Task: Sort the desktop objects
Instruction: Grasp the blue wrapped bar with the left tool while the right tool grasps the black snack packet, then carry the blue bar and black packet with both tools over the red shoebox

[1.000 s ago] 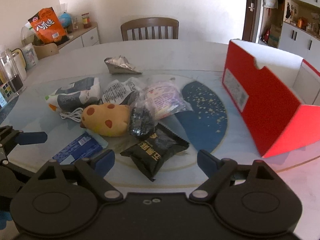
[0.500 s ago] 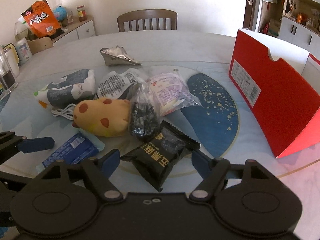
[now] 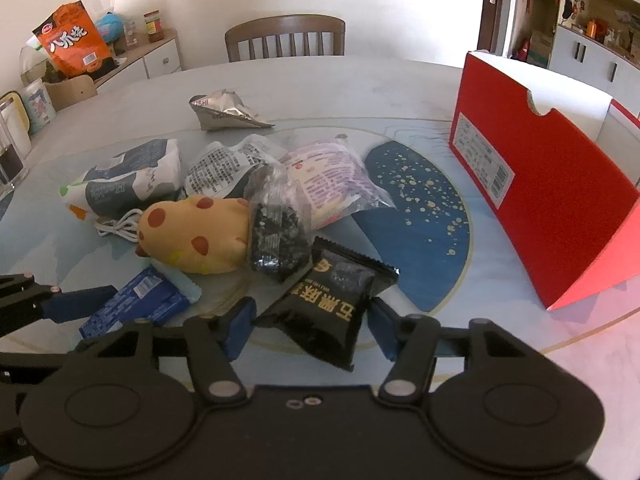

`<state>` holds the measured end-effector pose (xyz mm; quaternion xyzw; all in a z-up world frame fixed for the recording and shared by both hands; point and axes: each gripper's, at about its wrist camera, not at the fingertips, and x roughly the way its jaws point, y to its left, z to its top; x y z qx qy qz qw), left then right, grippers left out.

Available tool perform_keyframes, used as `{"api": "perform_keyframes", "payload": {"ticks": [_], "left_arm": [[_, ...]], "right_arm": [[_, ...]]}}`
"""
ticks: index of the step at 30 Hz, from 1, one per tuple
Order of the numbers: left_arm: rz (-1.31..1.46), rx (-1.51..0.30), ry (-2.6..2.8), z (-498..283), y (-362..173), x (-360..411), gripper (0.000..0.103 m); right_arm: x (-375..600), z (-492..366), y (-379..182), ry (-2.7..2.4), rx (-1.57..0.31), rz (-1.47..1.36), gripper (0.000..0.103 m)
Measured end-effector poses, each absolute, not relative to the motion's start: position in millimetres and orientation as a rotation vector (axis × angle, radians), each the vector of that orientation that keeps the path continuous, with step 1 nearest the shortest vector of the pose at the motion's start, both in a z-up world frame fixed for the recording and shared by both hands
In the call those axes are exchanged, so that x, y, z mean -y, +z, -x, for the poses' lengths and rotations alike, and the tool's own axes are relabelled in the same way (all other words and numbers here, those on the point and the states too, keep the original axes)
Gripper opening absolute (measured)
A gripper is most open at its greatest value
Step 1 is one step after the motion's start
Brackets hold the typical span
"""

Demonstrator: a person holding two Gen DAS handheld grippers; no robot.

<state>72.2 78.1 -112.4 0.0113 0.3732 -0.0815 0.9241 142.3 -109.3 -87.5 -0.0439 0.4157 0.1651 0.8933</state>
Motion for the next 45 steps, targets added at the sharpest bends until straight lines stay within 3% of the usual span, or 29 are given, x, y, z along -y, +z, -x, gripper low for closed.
{"api": "perform_keyframes", "payload": {"ticks": [7, 25, 45], "left_arm": [[-0.013, -0.768, -0.174, -70, -110, -83, 0.037], [0.027, -0.758, -0.202, -59, -87, -94, 0.035], [0.032, -0.651, -0.301, -61, -7, -78, 0.035]], "right_arm": [[118, -138, -83, 0.309, -0.855, 0.092, 0.05], [139, -121, -54, 0.259, -0.818, 0.064, 0.05], [161, -101, 20, 0.254, -0.714, 0.058, 0.05]]}}
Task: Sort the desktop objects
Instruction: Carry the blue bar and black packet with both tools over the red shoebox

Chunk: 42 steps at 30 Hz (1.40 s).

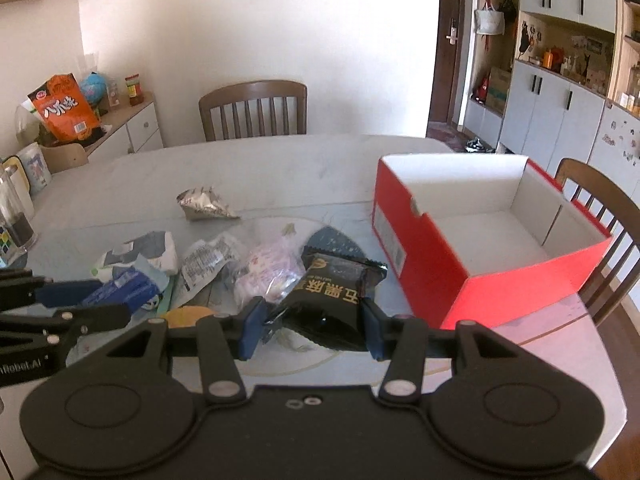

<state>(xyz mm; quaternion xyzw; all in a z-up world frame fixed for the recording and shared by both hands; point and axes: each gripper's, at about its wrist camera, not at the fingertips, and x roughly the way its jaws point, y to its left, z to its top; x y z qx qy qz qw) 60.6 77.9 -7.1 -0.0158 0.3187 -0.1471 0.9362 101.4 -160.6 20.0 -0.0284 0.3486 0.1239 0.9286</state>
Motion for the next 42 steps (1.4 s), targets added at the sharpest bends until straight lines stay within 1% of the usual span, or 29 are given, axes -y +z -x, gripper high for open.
{"api": "perform_keyframes", "payload": {"ticks": [5, 14, 28, 33, 42], "left_arm": [[0.019, -0.633, -0.325, -69, 13, -60, 0.035], [-0.004, -0.629, -0.338, -88, 33, -10, 0.035], [-0.026, -0.609, -0.326, -134, 45, 75, 0.035], [-0.036, -0.639, -0.307, -158, 36, 102, 0.036], [-0.109, -0.62, -0.31, -196, 43, 146, 0.036]], "right_arm": [[173, -102, 35, 0.254, -0.676, 0.062, 0.05], [214, -114, 53, 0.278, -0.637, 0.066, 0.05], [288, -148, 57, 0.31, -0.637, 0.104, 0.05], [309, -167, 52, 0.306, -0.654, 0.132, 0.05], [341, -201, 49, 0.319, -0.652, 0.153, 0.05]]}}
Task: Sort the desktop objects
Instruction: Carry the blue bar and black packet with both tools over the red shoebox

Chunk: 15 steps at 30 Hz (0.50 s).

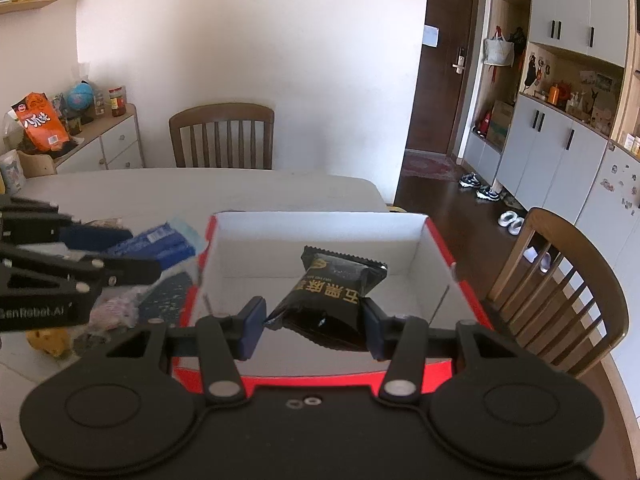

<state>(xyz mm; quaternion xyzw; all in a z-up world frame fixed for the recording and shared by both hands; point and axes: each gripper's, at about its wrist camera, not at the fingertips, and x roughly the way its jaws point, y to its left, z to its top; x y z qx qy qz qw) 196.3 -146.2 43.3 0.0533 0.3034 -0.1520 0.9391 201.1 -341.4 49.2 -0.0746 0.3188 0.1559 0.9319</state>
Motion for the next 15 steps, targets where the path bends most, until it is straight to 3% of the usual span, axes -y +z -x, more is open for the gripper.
{"api": "perform_keyframes", "payload": {"ticks": [15], "left_arm": [[-0.174, -0.742, -0.327, -283, 20, 183, 0.036]], "right_arm": [[371, -260, 34, 0.371, -0.748, 0.214, 0.05]]}}
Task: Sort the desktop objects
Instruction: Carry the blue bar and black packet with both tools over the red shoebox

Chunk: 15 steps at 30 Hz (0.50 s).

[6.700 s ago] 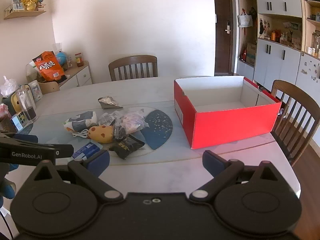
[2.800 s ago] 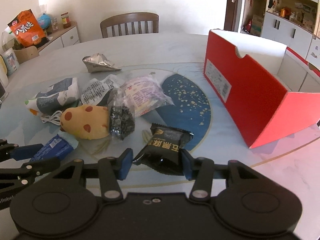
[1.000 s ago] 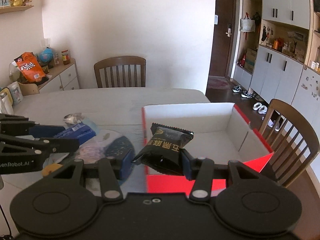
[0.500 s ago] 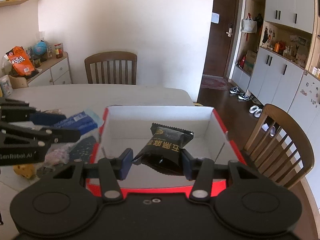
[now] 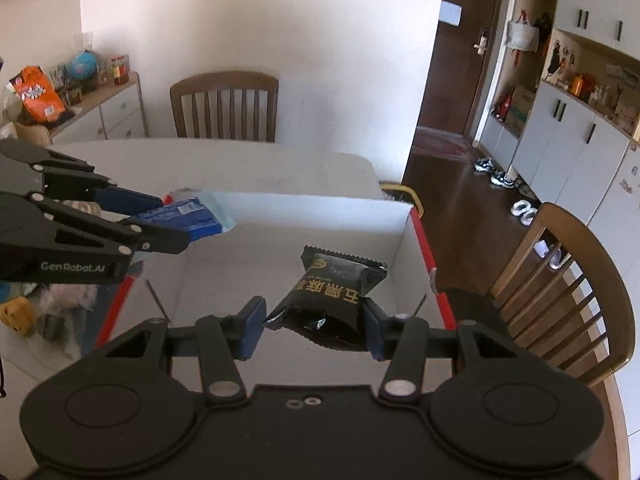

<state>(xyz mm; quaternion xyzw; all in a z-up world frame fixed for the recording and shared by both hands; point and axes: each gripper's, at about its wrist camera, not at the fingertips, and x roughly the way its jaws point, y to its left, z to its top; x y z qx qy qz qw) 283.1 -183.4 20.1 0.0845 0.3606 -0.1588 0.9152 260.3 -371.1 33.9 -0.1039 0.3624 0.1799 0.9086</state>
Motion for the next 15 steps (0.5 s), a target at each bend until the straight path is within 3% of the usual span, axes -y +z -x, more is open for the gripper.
{"api": "perform_keyframes", "payload": {"ticks": [15], "left_arm": [[-0.267, -0.911, -0.345, -341, -28, 215, 0.036]], "right_arm": [[373, -301, -8, 0.416, -0.889, 0.248, 0.05]]}}
